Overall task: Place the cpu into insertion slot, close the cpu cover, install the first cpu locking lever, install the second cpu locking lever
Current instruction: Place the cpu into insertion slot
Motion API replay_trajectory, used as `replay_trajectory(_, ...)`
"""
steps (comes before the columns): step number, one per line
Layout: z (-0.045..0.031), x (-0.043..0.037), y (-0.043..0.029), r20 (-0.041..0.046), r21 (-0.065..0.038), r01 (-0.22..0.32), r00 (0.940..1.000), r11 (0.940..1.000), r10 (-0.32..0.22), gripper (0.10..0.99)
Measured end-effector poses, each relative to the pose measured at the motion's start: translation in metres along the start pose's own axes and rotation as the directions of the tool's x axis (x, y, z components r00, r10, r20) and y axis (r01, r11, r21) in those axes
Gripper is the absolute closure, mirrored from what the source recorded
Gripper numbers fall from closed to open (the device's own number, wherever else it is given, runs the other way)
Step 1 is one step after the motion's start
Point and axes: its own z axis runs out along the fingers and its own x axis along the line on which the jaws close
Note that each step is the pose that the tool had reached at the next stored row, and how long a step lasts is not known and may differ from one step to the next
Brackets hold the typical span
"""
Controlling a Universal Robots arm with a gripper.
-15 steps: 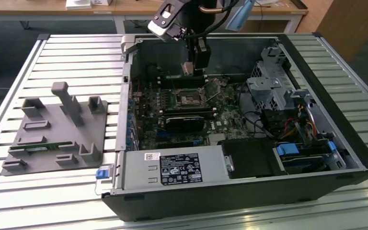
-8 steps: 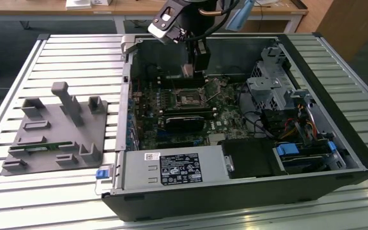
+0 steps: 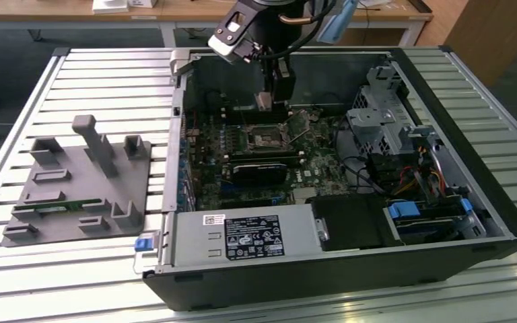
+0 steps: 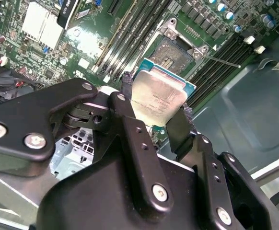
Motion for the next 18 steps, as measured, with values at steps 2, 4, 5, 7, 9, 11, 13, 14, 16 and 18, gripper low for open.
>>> replay_trajectory(2,0.0015,0.0006,-0.0001,0.0002,0.000,-0.001,1.0000,1.0000,0.001,0.553)
replay_trajectory(4,0.0036,0.0018,-0.0002,0.0005,0.000,-0.003,1.0000,1.0000,0.003,0.553)
replay_trajectory(5,0.0045,0.0030,-0.0002,0.0005,0.000,-0.004,1.0000,1.0000,0.004,0.553)
replay_trajectory(7,0.0063,0.0054,-0.0002,0.0007,0.000,-0.005,1.0000,1.0000,0.005,0.553)
replay_trajectory(9,0.0088,0.0079,-0.0002,0.0009,0.000,-0.008,1.0000,1.0000,0.008,0.553)
replay_trajectory(11,0.0119,0.0101,-0.0003,0.0016,0.000,-0.012,0.9999,0.9999,0.012,0.553)
replay_trajectory(13,0.0155,0.0114,-0.0005,0.0021,0.000,-0.018,0.9998,0.9998,0.018,0.553)
replay_trajectory(14,0.0172,0.0124,-0.0006,0.0025,0.000,-0.018,0.9998,0.9998,0.018,0.553)
replay_trajectory(16,0.0209,0.0145,-0.0007,0.0024,0.000,-0.019,0.9998,0.9998,0.019,0.553)
replay_trajectory(18,0.0245,0.0176,-0.0008,0.0031,0.000,-0.019,0.9998,0.9998,0.019,0.553)
